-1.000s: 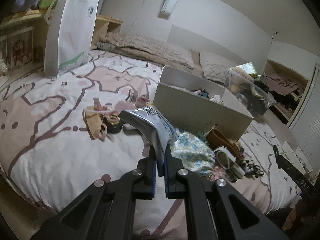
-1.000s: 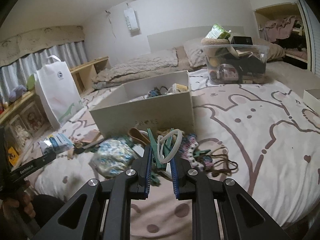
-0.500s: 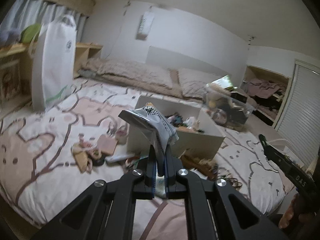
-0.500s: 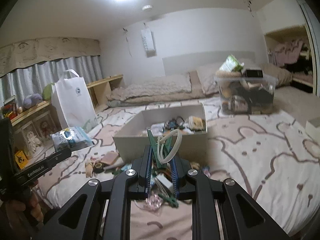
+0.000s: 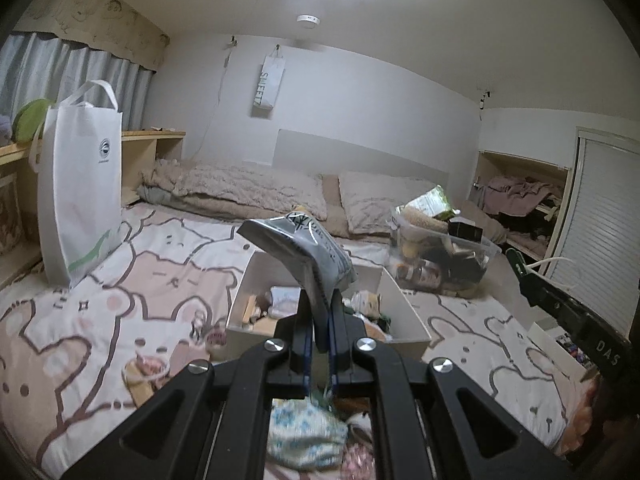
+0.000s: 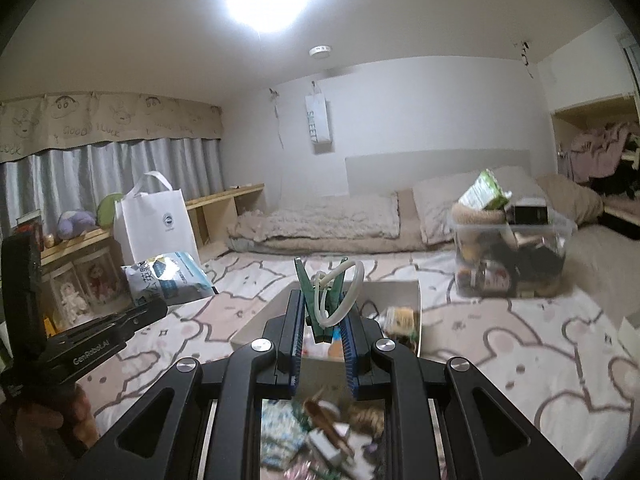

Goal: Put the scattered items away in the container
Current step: 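Lower both tools over the white box and open the left tool to drop the packet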

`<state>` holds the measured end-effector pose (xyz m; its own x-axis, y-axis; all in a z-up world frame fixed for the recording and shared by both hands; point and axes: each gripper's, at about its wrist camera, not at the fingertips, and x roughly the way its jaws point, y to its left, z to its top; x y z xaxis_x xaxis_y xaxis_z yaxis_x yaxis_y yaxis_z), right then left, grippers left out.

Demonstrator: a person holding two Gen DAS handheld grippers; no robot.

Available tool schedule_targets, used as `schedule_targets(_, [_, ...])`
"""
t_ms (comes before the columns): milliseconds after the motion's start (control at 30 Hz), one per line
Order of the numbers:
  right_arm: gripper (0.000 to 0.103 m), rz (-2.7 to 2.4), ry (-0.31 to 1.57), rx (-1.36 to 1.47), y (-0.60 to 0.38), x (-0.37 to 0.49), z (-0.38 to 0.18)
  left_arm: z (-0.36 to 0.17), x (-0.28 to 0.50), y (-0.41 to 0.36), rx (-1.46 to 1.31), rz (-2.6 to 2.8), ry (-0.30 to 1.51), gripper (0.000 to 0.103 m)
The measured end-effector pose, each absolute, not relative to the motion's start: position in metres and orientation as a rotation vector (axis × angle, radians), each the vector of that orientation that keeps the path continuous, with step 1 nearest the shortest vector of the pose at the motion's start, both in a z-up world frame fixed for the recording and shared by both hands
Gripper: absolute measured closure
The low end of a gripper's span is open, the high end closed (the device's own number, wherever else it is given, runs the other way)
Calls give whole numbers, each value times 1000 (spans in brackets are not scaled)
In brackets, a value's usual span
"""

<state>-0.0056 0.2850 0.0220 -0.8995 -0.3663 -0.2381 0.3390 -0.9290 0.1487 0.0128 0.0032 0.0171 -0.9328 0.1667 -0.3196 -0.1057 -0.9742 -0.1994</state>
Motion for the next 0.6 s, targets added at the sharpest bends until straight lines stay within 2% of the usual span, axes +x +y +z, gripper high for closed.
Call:
schedule_targets(300, [85,-2740,-127,368,287,-64,39,36,-57,4,-503,2953,-255,96])
schedule_targets(600, [85,-2683,-83,528,275,-139,33,38,-140,2,-637,2874,-286,96])
